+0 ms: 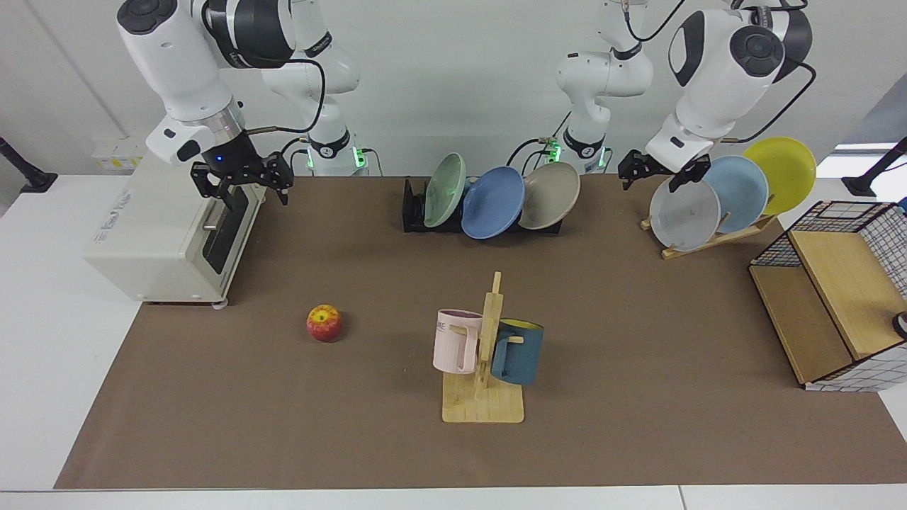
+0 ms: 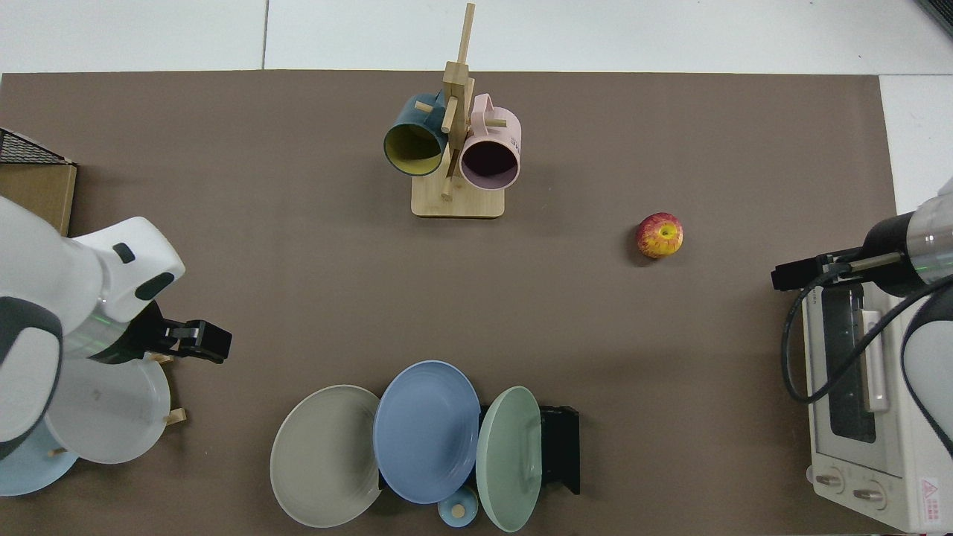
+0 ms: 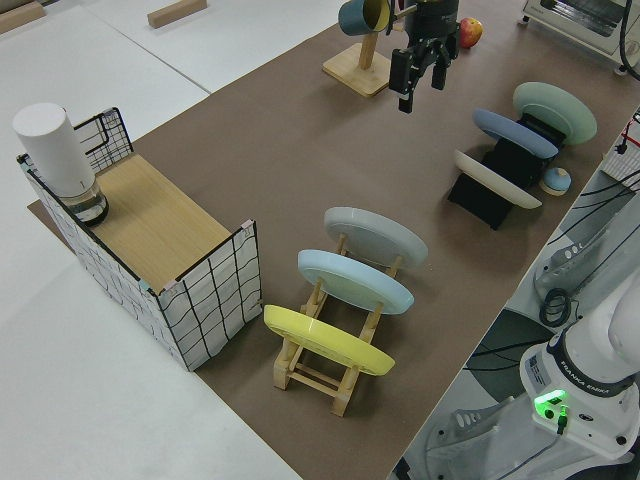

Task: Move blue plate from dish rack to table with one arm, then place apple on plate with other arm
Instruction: 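Move the left gripper forward toward the dish rack, then lower the left gripper onto the blue plate rim and grasp it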

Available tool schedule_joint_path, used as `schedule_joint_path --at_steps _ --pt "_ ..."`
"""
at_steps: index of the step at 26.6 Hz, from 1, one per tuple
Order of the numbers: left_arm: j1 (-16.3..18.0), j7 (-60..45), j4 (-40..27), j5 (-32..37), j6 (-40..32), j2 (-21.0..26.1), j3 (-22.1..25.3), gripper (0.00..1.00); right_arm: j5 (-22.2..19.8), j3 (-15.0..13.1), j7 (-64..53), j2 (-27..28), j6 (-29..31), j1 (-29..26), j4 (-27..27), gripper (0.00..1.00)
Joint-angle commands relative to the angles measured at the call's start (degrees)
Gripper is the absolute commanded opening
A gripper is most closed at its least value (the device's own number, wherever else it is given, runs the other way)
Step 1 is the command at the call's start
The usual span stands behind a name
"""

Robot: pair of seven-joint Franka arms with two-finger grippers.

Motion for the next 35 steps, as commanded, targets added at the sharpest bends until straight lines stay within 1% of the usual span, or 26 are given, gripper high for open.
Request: schedule_joint_path --at_steps 1,4,9,13,18,20,25,28,30,31,32,34,35 --pt "-5.16 -7.25 -6.56 -0.11 3.64 -4.06 0.36 1.0 0.02 0.68 1.13 0.42 0.31 -0.95 0.57 1.0" --pt "-8.85 -11.47 -7.97 -0.29 5.05 -4.06 0.36 1.0 0.02 0.68 1.13 0.42 0.31 -0.95 0.57 1.0" --pt "-13.95 -17.53 -9.55 -0.9 7.68 -3.8 0.28 1.0 0.02 0.68 1.13 0.34 0.31 -0.95 0.57 1.0" --pt "-16.94 -21.49 -11.57 -1.7 10.67 -3.8 0.28 1.0 0.02 0.68 1.13 0.33 0.31 -0.95 0.57 1.0" --pt "-21.86 -27.11 -14.99 -1.7 14.62 -3.01 -0.25 1.0 0.02 0.68 1.13 0.33 0.31 -0.95 0.57 1.0" --pt "-22.66 -28.87 -16.4 -1.7 16.82 -2.92 -0.69 1.0 0.02 0.68 1.13 0.33 0.31 -0.95 0.57 1.0" --pt "-23.45 -30.63 -18.34 -1.26 17.97 -2.57 -2.18 1.0 0.02 0.68 1.13 0.33 0.31 -0.95 0.57 1.0" --pt "-23.54 -33.36 -18.96 0.49 18.76 -0.73 -4.98 1.0 0.02 0.68 1.13 0.33 0.31 -0.95 0.57 1.0" --pt "-23.45 -35.02 -18.96 3.48 19.72 1.03 -7.36 0.99 0.02 0.68 1.13 0.34 0.31 -0.87 0.57 1.0" --pt "-23.45 -35.73 -18.87 4.53 19.82 1.47 -7.98 0.97 0.02 0.68 1.13 0.42 0.31 -0.87 0.57 1.0" --pt "-23.37 -35.74 -18.78 5.85 19.12 1.48 -8.16 0.92 0.02 0.68 1.13 0.42 0.31 -0.95 0.57 1.0" --pt "-23.45 -35.56 -18.7 8.4 17.98 1.3 -8.34 0.73 0.02 0.68 1.13 0.42 0.31 -0.95 0.57 1.0" --pt "-23.45 -35.48 -18.61 9.63 17.19 1.21 -8.42 0.61 0.02 0.68 1.13 0.34 0.31 -0.95 0.57 1.0"
